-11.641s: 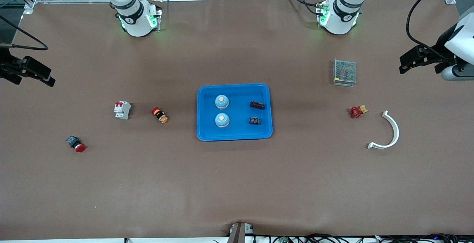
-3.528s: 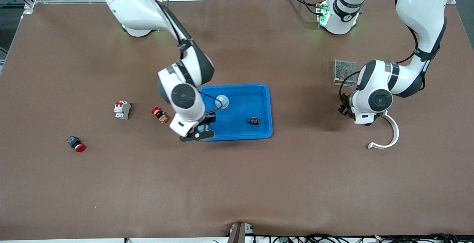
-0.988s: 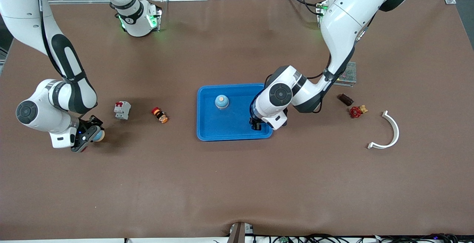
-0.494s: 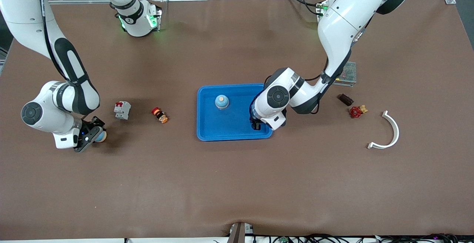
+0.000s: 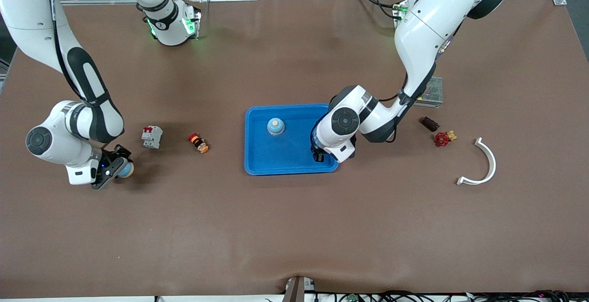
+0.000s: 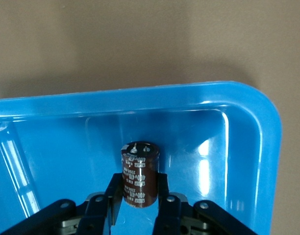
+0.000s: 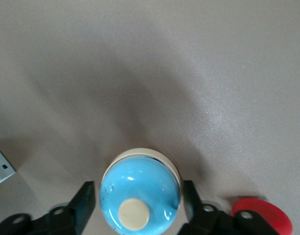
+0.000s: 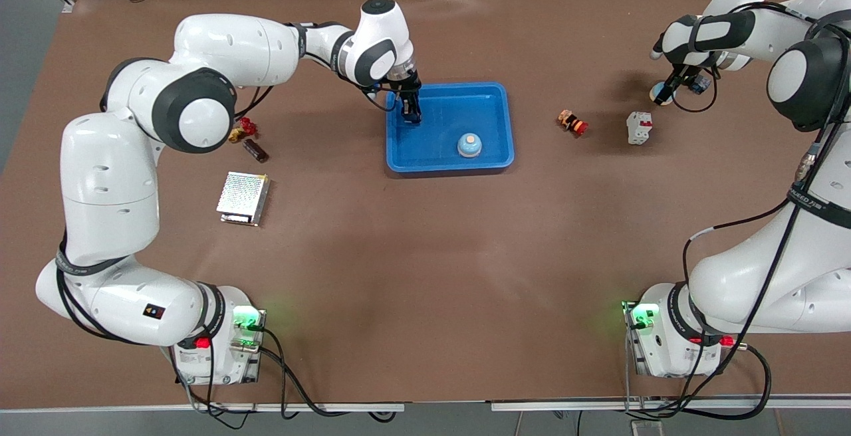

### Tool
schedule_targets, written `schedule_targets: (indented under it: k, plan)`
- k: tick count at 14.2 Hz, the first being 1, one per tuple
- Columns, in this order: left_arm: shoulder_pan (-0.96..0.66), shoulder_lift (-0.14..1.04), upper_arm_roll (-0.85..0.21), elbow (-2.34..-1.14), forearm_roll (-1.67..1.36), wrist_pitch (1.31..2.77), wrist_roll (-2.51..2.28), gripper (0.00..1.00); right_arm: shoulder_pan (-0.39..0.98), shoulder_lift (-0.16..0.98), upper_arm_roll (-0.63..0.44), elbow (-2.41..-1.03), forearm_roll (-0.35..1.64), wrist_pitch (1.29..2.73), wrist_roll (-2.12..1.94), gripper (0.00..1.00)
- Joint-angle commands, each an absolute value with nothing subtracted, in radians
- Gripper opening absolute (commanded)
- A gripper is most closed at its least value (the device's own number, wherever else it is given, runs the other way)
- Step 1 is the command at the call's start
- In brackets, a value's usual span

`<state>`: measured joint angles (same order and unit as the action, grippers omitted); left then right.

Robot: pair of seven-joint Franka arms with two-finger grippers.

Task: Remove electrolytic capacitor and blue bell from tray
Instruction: 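Carry the capacitor with the left gripper while the right gripper grasps the bell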

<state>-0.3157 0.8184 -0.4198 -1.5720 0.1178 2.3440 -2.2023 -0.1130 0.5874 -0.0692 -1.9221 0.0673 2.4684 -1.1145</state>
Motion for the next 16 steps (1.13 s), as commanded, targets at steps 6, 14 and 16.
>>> schedule_targets:
  k: [6,14,16]
  plan:
    - [-0.318,0.755,-0.411,-1.471,0.178,2.134,-2.155,0.00,-0.112,0.569,-0.054,-1.817,0.121,2.242,-1.050,1.00]
    - [-0.109,0.641,-0.454,-1.500,0.156,1.876,-1.922,0.00,0.012,0.428,-0.052,-1.787,0.129,2.040,-0.593,1.00]
    - [-0.014,0.627,-0.480,-1.552,0.150,1.859,-1.869,0.00,0.063,0.391,-0.052,-1.787,0.129,2.011,-0.444,1.00]
